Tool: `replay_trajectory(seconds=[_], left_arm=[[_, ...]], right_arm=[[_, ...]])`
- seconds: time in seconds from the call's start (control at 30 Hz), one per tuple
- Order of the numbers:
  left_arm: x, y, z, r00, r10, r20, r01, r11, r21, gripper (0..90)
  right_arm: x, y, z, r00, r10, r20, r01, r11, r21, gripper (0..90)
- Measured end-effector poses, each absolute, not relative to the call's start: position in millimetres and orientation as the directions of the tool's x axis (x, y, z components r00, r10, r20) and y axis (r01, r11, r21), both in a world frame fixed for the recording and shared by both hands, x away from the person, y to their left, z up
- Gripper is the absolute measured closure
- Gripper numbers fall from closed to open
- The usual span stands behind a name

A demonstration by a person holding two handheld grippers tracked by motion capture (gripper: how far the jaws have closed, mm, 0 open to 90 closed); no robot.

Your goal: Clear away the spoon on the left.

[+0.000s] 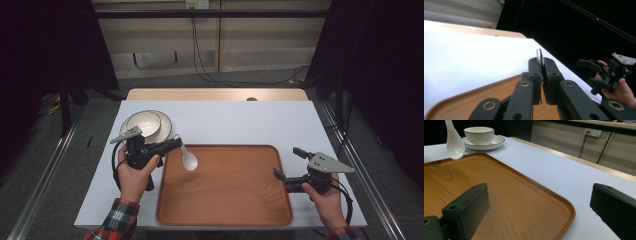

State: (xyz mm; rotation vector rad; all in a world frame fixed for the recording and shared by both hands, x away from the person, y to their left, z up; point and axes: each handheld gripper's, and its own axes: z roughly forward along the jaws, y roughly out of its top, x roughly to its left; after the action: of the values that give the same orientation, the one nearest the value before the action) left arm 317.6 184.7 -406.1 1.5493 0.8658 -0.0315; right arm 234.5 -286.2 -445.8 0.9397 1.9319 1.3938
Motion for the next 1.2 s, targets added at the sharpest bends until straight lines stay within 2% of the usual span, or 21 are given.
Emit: replay_trajectory(seconds=[0.63, 1.2], left_arm=[[310.5, 169.9, -425.0, 0.717, 0.477, -0.508, 0.584, -0.015, 0.811, 85.7], [307.9, 168.7, -430.9, 0.71, 0.464, -0.53, 0.607, -0.02, 0.795, 85.7]], right_arm=[[234.0, -286.4, -445.2, -0.584, 0.81, -0.051, 0.208, 0.21, 0.955, 1.7], [234.2, -285.4, -445.1, -0.593, 0.804, -0.05, 0.204, 0.209, 0.956, 1.7]])
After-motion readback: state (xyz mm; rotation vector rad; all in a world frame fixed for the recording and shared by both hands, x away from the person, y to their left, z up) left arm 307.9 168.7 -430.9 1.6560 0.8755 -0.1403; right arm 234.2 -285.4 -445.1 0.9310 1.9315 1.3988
